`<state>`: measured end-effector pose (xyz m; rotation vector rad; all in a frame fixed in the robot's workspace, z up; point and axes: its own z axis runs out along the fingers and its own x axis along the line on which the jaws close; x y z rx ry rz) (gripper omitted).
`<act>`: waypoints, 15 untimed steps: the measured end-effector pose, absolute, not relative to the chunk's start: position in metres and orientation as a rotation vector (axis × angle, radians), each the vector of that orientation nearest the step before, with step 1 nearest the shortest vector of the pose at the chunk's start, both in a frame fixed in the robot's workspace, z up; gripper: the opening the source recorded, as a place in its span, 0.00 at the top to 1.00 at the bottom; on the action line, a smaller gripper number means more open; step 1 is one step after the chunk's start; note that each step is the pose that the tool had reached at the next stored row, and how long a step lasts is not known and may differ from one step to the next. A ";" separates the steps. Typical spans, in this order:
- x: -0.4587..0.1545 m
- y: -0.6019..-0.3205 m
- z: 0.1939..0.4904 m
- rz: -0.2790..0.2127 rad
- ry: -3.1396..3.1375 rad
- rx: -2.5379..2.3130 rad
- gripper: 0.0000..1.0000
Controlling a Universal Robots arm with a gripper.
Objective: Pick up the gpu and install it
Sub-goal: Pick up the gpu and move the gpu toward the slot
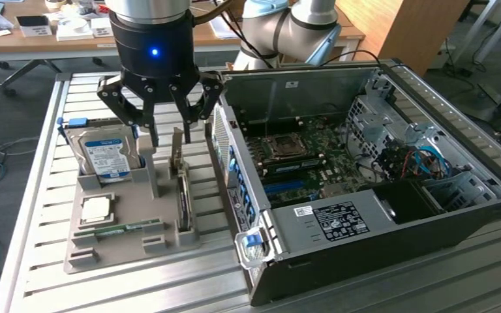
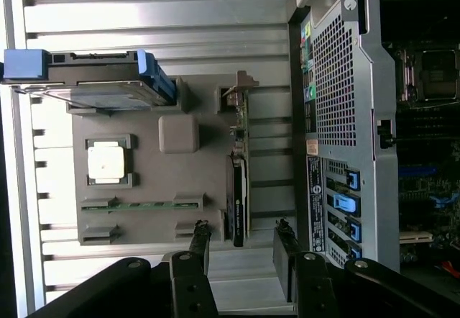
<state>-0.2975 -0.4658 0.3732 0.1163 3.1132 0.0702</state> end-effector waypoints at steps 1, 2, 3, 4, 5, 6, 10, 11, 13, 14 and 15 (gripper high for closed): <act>-0.298 -0.466 0.373 0.070 3.113 0.116 0.51; -0.298 -0.466 0.373 0.070 3.113 0.116 0.51; -0.298 -0.466 0.373 0.070 3.113 0.116 0.51; -0.297 -0.466 0.373 0.071 3.113 0.116 0.51; -0.298 -0.466 0.372 0.071 3.113 0.116 0.51; -0.298 -0.466 0.372 0.070 3.113 0.116 0.51; -0.298 -0.466 0.370 0.070 3.113 0.116 0.51; -0.298 -0.466 0.370 0.070 3.113 0.116 0.51; -0.298 -0.466 0.369 0.070 3.113 0.116 0.51; -0.298 -0.466 0.369 0.070 3.113 0.116 0.51; -0.298 -0.466 0.369 0.070 3.113 0.116 0.51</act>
